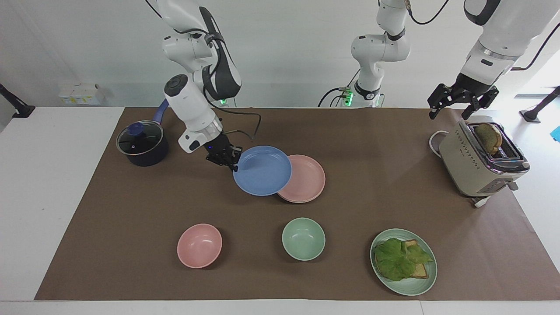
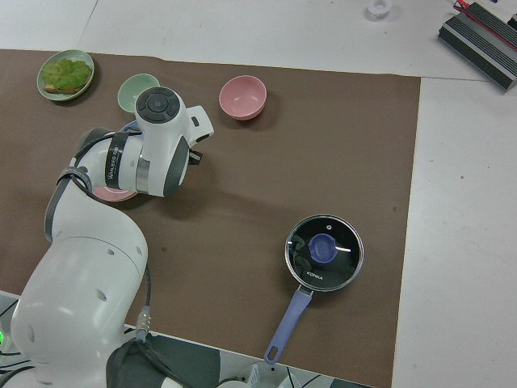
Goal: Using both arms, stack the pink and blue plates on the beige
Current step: 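Carry the blue plate with the right gripper over the pink plate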
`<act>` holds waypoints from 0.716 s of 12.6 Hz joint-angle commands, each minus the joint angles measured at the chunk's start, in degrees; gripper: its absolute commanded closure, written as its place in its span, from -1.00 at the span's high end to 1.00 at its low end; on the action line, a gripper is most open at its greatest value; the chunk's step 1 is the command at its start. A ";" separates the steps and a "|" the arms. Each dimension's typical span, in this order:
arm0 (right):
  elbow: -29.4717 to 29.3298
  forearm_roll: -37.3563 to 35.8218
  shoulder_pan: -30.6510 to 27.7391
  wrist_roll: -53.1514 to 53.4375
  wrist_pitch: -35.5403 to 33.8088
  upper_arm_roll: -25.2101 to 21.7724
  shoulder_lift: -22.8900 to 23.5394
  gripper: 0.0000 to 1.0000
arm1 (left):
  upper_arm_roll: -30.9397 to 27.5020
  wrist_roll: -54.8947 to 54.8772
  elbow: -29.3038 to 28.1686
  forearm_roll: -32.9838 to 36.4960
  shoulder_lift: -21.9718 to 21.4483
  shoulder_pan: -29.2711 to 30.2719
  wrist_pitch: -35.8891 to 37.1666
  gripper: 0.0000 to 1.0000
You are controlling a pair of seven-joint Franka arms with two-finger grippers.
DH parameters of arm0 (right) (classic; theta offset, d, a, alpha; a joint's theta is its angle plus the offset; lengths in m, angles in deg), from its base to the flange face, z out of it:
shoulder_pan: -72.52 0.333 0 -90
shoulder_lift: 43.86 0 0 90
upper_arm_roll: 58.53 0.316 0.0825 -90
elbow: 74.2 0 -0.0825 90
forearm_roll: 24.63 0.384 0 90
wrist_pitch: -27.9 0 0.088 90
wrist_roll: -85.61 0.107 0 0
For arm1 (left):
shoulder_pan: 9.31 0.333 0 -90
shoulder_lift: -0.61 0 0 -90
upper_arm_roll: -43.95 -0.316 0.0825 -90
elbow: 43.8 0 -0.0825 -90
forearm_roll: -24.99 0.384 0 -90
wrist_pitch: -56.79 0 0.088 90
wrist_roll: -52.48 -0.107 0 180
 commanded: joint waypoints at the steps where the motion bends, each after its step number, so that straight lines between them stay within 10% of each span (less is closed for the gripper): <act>1: -4.64 -2.14 1.59 5.41 -0.10 -0.23 4.33 -1.00 | 0.04 -0.40 -0.02 1.08 -0.16 0.08 0.66 1.00; 9: -2.18 -5.92 9.60 8.68 3.50 -0.23 7.67 -1.00 | 0.04 -0.40 -0.02 1.08 -0.16 0.08 0.66 1.00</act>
